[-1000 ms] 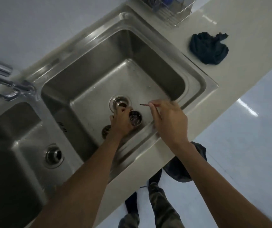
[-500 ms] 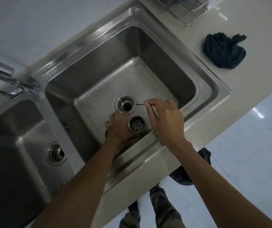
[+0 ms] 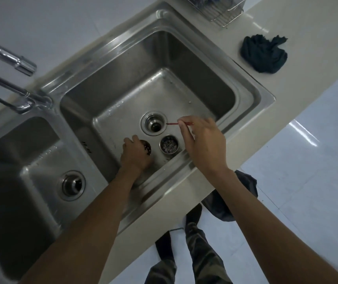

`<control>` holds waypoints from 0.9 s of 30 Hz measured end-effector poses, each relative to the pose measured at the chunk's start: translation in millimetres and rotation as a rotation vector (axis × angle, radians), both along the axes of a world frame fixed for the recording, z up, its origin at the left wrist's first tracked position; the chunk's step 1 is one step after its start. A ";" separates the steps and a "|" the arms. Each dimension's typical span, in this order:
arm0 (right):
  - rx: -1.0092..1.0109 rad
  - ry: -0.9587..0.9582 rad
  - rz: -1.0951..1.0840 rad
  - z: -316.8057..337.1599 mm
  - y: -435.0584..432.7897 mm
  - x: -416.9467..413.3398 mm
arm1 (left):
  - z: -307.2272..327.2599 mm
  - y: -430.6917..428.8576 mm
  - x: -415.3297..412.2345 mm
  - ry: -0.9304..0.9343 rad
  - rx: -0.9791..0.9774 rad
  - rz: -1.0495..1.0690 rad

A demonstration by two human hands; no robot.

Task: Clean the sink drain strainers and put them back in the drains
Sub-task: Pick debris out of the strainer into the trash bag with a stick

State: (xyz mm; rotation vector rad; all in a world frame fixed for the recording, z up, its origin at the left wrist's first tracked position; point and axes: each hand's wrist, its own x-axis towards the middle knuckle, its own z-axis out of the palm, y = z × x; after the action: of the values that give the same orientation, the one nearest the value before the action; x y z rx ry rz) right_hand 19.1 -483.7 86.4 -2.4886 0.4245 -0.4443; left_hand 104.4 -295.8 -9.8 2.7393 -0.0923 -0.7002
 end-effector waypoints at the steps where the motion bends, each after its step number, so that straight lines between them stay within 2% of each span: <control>1: 0.006 -0.004 -0.014 5.1 3.3 -4.7 | 9.2 1.5 1.2 -0.034 -0.027 -0.019; 8: 0.024 -0.105 -0.120 48.1 29.9 -47.9 | 79.4 1.6 -8.1 -0.267 -0.316 -0.154; 13: 0.142 -0.172 -0.286 72.6 28.2 -91.6 | 128.7 -28.1 -44.3 -0.293 -0.559 -0.332; 17: 0.201 -0.241 -0.444 92.2 7.7 -129.1 | 152.7 -65.8 -75.9 -0.345 -0.637 -0.488; 22: 0.242 -0.315 -0.605 96.9 -32.7 -192.3 | 144.1 -124.6 -119.5 -0.327 -0.680 -0.613; 27: 0.299 -0.250 -0.691 50.4 -69.4 -265.2 | 102.9 -192.9 -179.1 -0.150 -0.690 -0.727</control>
State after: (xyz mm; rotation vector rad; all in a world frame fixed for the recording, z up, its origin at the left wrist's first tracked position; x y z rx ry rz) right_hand -246.2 -553.2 136.8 -1.9139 1.1566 -0.8736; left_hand -74.7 -488.8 93.1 2.0349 -1.1653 -0.4851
